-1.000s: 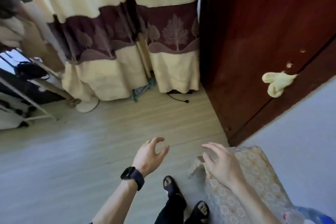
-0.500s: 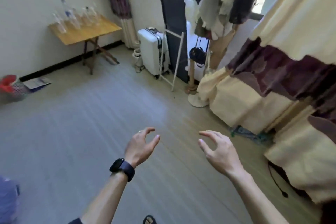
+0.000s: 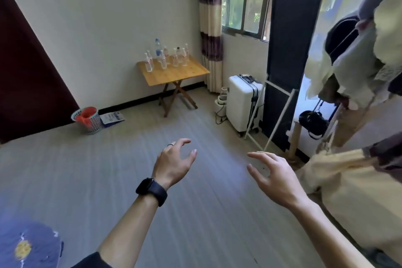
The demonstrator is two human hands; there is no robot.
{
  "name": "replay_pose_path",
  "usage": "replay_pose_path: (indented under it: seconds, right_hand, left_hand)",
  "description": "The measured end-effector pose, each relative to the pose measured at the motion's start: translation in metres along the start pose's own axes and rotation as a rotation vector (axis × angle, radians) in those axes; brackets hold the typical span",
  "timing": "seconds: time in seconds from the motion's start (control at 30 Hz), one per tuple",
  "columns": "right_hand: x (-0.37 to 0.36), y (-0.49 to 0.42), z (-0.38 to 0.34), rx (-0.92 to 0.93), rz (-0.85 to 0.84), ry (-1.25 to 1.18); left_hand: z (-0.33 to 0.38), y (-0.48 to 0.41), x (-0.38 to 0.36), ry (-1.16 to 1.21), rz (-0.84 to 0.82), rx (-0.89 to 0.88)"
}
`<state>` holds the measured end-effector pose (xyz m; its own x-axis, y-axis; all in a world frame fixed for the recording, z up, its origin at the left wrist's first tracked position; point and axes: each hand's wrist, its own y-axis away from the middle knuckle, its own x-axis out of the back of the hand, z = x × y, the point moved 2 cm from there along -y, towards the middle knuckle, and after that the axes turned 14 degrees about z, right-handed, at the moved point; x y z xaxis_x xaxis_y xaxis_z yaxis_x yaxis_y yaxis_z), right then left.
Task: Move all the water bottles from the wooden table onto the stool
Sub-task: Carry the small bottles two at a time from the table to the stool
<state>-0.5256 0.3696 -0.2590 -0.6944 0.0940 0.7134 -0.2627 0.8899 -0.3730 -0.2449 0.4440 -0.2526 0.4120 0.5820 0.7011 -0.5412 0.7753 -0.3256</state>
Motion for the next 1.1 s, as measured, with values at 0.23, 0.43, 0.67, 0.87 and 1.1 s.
replay_pose_path:
  seconds: [0.23, 0.43, 0.67, 0.87, 1.1]
  right_hand:
    - [-0.07, -0.15, 0.003, 0.11, -0.011, -0.062]
    - [-0.127, -0.285, 0.007, 0.201, -0.073, -0.107]
    - [-0.192, -0.419, 0.004, 0.233, -0.104, -0.141]
    - [-0.27, -0.531, 0.003, 0.22, -0.099, -0.114]
    - [-0.349, -0.683, -0.019, 0.187, -0.066, -0.093]
  left_hand:
    - [-0.021, -0.133, -0.028, -0.027, 0.111, 0.029]
    - [-0.037, -0.238, -0.053, -0.074, 0.176, 0.107]
    - [-0.07, -0.357, -0.084, -0.105, 0.204, 0.164]
    - [-0.118, -0.484, -0.121, -0.073, 0.191, 0.157]
    - [-0.163, -0.658, -0.151, -0.034, 0.157, 0.135]
